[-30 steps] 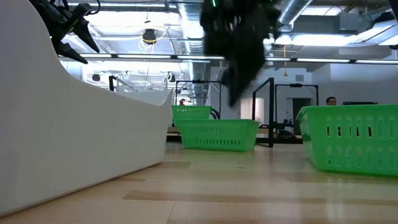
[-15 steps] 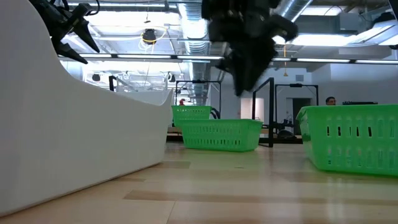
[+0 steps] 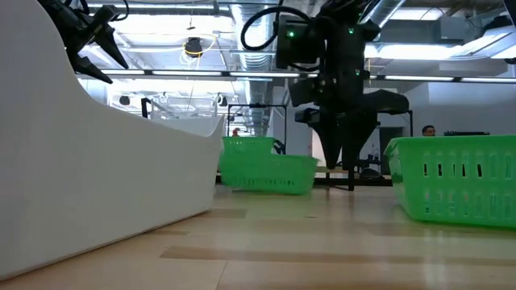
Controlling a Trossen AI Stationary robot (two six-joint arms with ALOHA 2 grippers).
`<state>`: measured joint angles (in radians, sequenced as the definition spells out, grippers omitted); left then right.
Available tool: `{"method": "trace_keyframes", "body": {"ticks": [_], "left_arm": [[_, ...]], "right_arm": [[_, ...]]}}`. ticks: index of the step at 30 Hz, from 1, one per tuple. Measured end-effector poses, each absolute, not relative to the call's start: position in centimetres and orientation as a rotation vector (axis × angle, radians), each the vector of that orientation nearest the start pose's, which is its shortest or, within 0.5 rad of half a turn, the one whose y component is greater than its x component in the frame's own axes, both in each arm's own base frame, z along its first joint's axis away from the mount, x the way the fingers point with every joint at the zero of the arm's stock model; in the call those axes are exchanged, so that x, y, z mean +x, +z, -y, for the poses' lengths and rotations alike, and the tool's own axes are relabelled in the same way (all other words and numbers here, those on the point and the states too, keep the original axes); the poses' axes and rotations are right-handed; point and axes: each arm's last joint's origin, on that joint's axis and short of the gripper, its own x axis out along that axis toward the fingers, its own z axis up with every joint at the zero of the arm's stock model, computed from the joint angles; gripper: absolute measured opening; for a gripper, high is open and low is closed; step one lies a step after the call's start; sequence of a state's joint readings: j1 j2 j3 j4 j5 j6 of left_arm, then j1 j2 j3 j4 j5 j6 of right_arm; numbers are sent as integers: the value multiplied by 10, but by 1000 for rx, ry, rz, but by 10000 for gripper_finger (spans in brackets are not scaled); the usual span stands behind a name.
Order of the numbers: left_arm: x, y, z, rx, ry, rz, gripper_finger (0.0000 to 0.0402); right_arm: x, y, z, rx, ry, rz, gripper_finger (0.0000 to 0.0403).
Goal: Stack baskets on shelf by color
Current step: Stack the top green bin on top of the green bin on the shelf
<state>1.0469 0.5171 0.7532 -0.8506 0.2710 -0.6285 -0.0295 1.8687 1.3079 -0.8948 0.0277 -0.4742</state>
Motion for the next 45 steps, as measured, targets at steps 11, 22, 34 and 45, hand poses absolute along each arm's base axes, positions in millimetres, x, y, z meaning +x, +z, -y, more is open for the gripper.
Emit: {"method": "trace_keyframes", "body": {"ticks": [11,22,34,45], "left_arm": [[53,295,-77,-974,908,-246,212],[52,294,-77,-972,927,-251,212],[52,292,-76,-985,932,-270,212],[52,292,-75,-988,932,-267,212]], "right_arm": [[357,198,4,-507,326,-1360,168],[372,203,24,-694,328,-1225,168],[370,175,43,-668,366,-1233,165],[365,185,23,-482,451,-1286,15]]}}
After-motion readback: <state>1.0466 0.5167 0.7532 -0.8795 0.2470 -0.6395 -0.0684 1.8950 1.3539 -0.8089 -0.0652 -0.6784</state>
